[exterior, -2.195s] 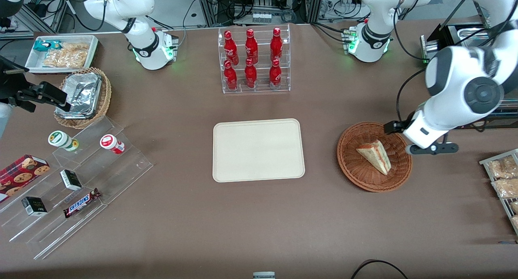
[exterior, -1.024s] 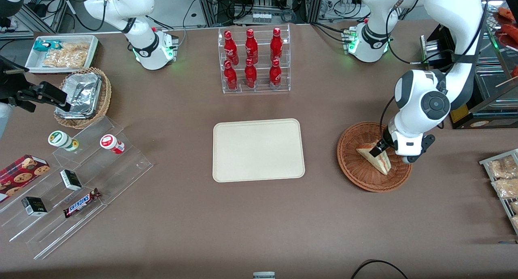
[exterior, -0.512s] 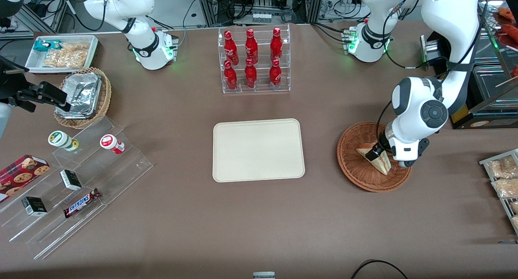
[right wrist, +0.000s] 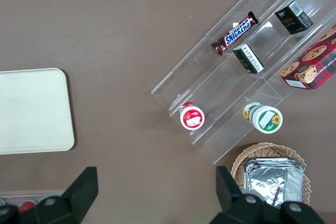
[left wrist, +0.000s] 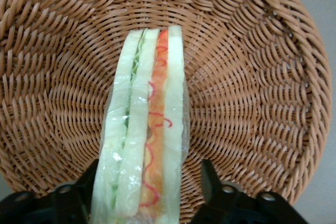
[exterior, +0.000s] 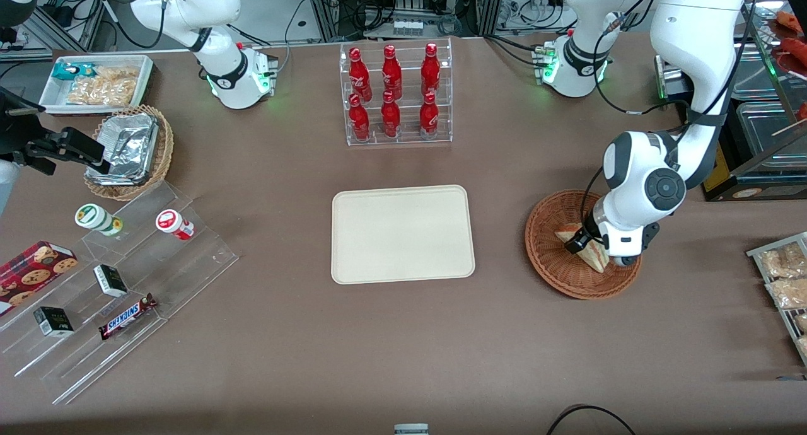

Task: Place sandwich from basket to tray
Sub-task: 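Close the left gripper on the wrapped sandwich in the basket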

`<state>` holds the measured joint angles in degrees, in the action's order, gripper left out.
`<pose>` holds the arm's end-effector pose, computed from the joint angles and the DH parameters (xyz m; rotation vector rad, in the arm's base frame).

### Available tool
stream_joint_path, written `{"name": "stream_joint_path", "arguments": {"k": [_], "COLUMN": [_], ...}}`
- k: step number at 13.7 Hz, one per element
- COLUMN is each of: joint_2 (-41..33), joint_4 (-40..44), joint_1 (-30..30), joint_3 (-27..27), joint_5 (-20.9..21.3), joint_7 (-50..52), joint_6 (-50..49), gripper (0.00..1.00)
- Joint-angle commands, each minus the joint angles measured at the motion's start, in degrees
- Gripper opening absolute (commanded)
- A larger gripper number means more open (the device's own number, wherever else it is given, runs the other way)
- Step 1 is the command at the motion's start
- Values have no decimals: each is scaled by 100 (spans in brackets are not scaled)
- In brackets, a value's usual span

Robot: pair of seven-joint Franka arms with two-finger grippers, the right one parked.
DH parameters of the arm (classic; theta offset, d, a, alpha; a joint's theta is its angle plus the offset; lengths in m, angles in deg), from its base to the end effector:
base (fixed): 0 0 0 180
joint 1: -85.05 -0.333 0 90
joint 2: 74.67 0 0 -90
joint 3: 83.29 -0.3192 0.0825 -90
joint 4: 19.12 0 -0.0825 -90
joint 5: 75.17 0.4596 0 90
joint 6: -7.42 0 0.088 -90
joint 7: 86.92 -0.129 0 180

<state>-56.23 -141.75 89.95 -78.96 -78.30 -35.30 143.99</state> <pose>0.6016 -0.1007 0.1691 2.8886 1.1940 -0.1528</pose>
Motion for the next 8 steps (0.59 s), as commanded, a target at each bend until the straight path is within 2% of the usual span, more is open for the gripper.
{"name": "stream_joint_path", "arguments": {"k": [1, 5, 8], "joint_2": [-24, -112, -113], "joint_4": [116, 335, 879], "joint_1": [81, 143, 326], "joint_3": [-28, -28, -20], "joint_5": [110, 207, 663], "joint_7": [-108, -361, -1354], "joint_6": [-43, -534, -1491], "gripper": [8, 8, 9]}}
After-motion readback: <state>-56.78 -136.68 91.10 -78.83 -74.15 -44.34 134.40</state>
